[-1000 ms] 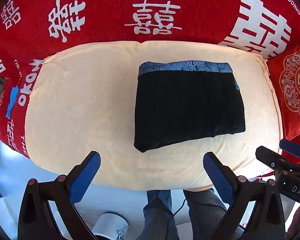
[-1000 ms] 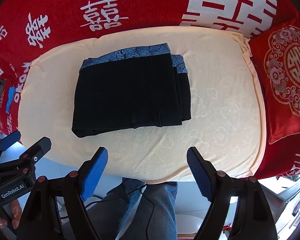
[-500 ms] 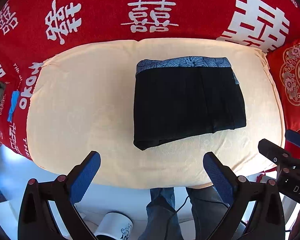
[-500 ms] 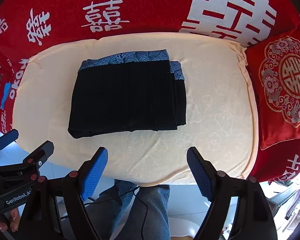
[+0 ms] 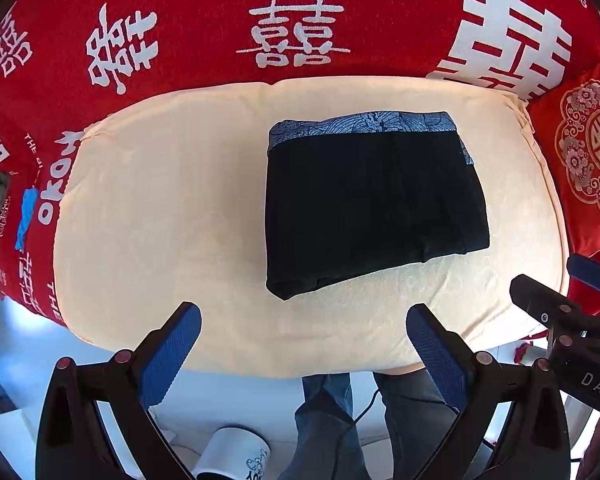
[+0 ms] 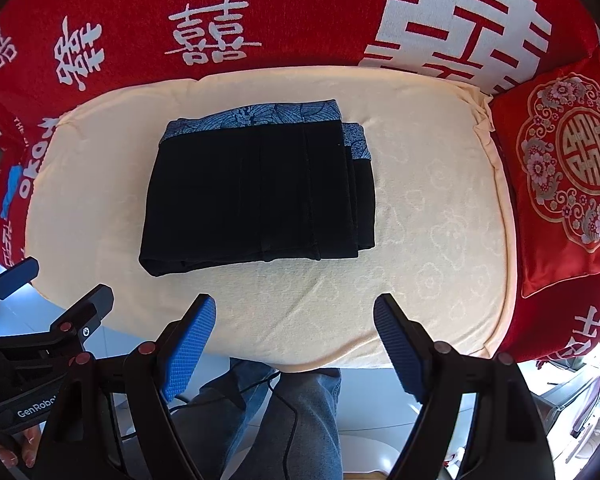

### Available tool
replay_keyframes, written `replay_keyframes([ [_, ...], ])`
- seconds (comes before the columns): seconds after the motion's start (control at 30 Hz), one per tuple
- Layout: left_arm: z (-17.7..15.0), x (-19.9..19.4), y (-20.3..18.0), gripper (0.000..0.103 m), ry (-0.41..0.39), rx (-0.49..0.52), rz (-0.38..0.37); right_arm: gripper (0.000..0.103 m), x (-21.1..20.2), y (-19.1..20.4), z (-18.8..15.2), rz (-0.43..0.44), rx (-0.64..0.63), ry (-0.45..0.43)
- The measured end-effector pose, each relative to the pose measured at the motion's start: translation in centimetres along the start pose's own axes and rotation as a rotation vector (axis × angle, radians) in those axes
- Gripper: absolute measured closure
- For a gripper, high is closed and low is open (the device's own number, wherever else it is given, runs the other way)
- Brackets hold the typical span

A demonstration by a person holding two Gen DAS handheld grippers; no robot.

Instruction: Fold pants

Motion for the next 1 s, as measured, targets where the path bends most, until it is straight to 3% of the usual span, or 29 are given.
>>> replay_keyframes([
  [1.0, -0.25, 0.67, 0.73, 0.0, 0.017, -0.008, 0.009, 0.019, 0.29, 0.64, 0.43, -0.003, -0.006, 0.007],
])
Point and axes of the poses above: each gripper's, at about its wrist camera, not at the fingertips, and x roughly the way its jaws point, y to its left, z to its top, the point moved 8 cm from there along x, roughly the way its jaws point, and after that the axes turned 7 degrees about -z, right-handed, at the moved point
